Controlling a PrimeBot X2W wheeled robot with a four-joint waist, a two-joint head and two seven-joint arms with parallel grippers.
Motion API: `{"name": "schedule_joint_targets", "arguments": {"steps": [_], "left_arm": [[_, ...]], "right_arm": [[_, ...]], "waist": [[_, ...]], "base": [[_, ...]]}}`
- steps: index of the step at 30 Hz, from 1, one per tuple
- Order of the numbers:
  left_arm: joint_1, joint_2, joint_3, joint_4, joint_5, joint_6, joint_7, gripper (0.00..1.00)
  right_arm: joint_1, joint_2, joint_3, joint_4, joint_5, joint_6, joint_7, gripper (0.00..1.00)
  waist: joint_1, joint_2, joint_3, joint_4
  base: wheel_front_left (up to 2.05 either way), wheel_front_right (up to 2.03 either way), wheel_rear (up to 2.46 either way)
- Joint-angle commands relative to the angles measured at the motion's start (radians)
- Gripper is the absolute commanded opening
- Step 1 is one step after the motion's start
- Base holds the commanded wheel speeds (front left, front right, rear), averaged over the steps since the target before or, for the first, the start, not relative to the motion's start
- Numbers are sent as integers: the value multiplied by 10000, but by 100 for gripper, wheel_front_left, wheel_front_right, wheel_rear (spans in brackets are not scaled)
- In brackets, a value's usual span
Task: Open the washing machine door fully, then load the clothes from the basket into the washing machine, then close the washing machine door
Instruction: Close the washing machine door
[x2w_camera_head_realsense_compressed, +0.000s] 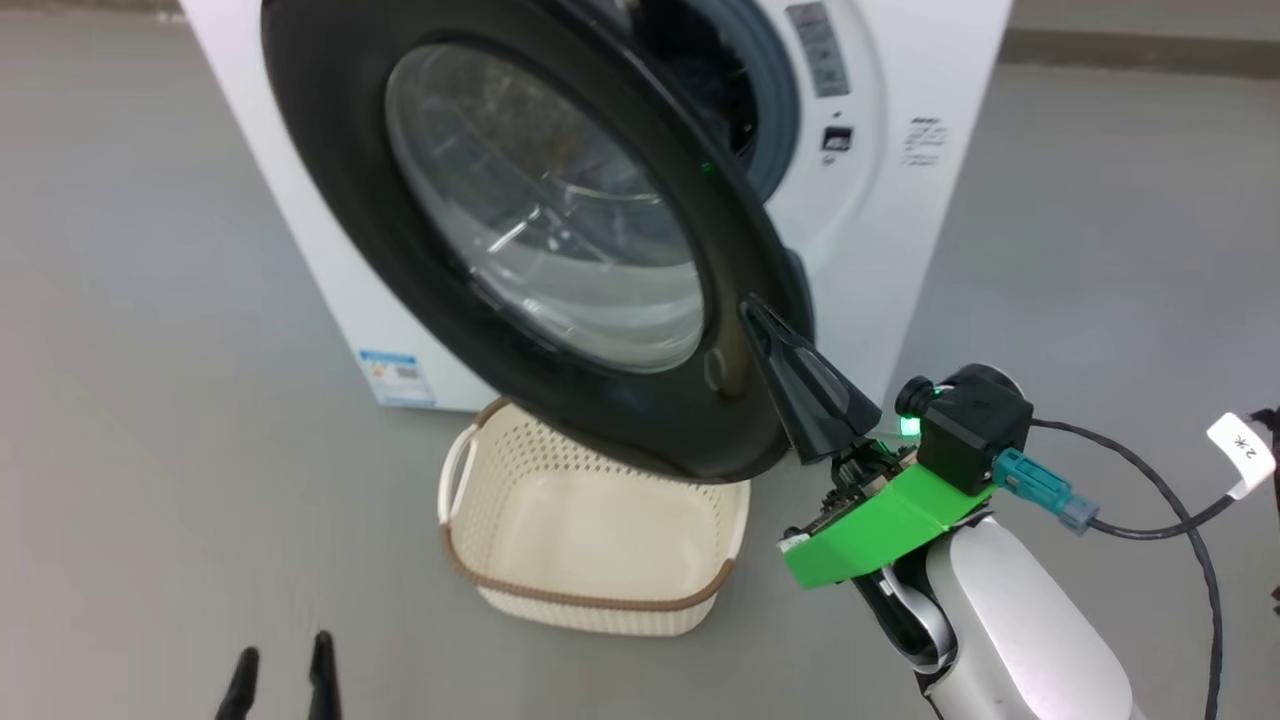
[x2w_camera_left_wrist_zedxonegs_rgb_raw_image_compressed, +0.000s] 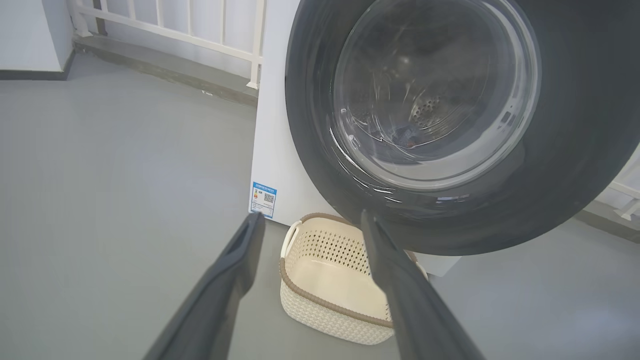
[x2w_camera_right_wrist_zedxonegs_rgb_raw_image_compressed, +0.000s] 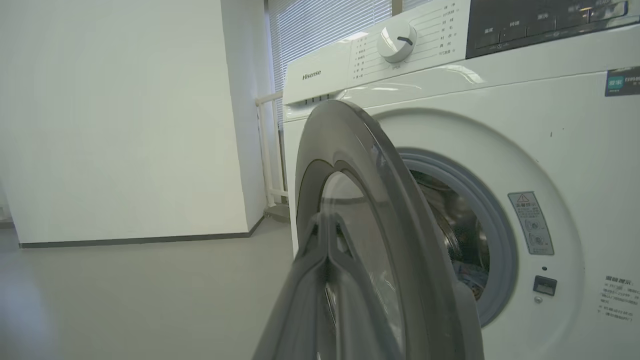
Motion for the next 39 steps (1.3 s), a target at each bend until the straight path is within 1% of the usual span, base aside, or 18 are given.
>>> {"name": "schedule_joint_targets", "arguments": {"steps": [1, 2, 8, 14, 23, 39], "left_arm": [[-739, -29, 136, -216, -219, -128, -65, 100], [-739, -29, 136, -216, -219, -128, -65, 100], [-1200, -54, 115, 14, -479, -259, -65, 100], [-1543, -91, 144, 267, -566, -329, -65, 100], [-1829, -152, 209, 382, -697, -358, -65, 100], [-2179, -196, -147, 358, -1142, -361, -65, 100]], "right_arm": [[-226, 137, -5, 150, -32, 16, -46, 0], [-226, 137, -5, 150, -32, 16, -46, 0], [-492, 137, -549, 578, -370, 16, -46, 0], [-663, 137, -816, 658, -584, 16, -46, 0], [-788, 137, -1040, 693, -860, 16, -46, 0], [-1511, 137, -1489, 675, -1510, 16, -46, 0]], "waist": [[0, 0, 770, 748], [0, 0, 770, 748], [0, 0, 1486, 1315], [0, 0, 1840, 1537], [0, 0, 2125, 1469], [0, 0, 2977, 1353]], "base": [[0, 0, 0], [0, 0, 0], [0, 0, 0], [0, 0, 0], [0, 0, 0], [0, 0, 0]]}}
